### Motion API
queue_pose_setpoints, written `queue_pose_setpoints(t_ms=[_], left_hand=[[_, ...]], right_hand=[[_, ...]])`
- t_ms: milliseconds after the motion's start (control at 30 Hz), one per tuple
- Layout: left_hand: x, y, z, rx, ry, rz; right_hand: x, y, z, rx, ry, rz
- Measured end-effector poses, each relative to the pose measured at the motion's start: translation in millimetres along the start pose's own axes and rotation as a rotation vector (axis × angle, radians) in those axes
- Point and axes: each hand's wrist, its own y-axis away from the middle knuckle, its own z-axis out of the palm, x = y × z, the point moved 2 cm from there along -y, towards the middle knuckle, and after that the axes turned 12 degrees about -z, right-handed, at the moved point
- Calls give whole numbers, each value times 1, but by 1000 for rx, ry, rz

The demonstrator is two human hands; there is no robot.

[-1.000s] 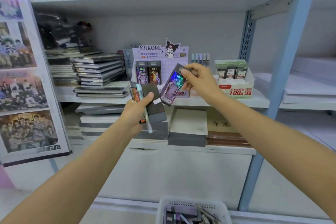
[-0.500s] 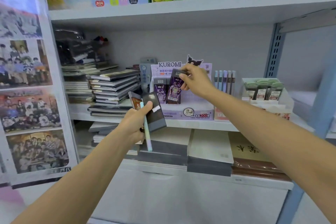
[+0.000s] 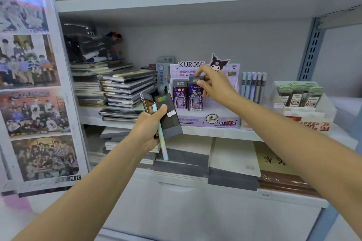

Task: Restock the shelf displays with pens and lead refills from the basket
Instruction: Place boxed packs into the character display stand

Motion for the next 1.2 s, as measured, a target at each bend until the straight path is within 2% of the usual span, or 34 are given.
queue_pose_setpoints(t_ms=[200, 267, 333, 367, 433, 500, 600, 767, 900, 967, 1067, 1200], left_hand=[[-5, 9, 4, -32, -21, 10], [-7, 14, 8, -55, -34, 6], [-8, 19, 14, -67, -50, 10], [-9, 21, 18, -67, -58, 12], [-11, 27, 28, -65, -72, 22], [-14, 34, 40, -84, -77, 48], [-18, 45, 56, -89, -59, 80], [-18, 62, 78, -61, -115, 75], [-15, 72, 96, -28, -80, 150], [-13, 73, 101, 2, -75, 183], [-16, 71, 107, 40, -147, 204], [-20, 67, 117, 93, -243, 245]], right_hand=[[-2, 12, 3, 77, 35, 23], [-12, 21, -4, 147, 7, 6], [-22, 35, -8, 168, -129, 6], [-28, 44, -7, 127, -267, 48], [-38, 63, 1, -69, -498, 183], [-43, 78, 7, -225, -573, 246], [-41, 89, -4, -182, -641, 275], [-33, 105, -34, -77, -674, 260], [-33, 118, -55, -23, -617, 259], [-32, 126, -68, -73, -622, 269], [-33, 142, -81, -236, -629, 242], [-34, 153, -91, -192, -622, 224]])
